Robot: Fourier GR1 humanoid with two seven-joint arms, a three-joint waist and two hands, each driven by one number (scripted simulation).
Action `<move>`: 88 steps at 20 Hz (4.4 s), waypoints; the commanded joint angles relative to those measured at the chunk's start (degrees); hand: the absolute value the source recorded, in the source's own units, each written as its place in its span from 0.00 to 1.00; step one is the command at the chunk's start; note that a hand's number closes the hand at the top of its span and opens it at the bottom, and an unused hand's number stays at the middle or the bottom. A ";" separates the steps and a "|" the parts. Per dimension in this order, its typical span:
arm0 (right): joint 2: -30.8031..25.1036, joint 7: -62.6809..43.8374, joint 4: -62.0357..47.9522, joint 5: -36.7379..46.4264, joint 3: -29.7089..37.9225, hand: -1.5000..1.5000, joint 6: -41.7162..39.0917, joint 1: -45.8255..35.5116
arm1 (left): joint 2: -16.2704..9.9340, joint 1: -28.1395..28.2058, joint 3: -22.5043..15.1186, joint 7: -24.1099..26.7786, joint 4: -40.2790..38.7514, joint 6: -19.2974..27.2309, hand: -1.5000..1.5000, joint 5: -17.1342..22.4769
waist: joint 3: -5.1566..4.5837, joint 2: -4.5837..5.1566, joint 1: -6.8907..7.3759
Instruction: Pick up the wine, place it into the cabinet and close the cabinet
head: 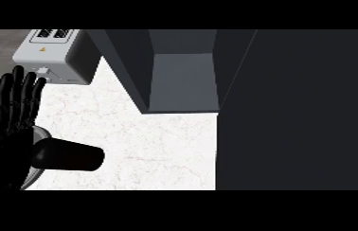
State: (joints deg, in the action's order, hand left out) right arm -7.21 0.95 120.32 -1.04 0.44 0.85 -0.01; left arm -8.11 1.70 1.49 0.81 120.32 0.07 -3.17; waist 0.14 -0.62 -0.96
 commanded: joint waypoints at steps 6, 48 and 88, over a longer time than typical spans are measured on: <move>3.72 0.01 9.88 1.67 -5.61 0.00 0.38 12.05 | 0.15 -12.83 13.60 -9.31 -9.09 1.41 0.00 18.83 | -0.17 0.50 -0.38; -2.67 -32.01 37.53 -7.02 -18.44 0.00 -1.81 11.88 | -9.32 -23.31 9.75 -64.33 22.73 32.41 0.00 9.66 | -0.13 0.25 0.87; -3.82 -34.70 38.18 -2.03 -24.31 0.00 3.01 8.79 | 1.19 5.66 33.66 -31.12 -2.09 -3.17 0.00 31.15 | -0.27 0.38 0.22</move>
State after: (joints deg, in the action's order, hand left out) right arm -9.77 -27.50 144.53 -3.22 -23.20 2.91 6.64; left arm -8.98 5.13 35.58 -35.77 123.72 1.79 28.08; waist -0.06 -0.29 -0.51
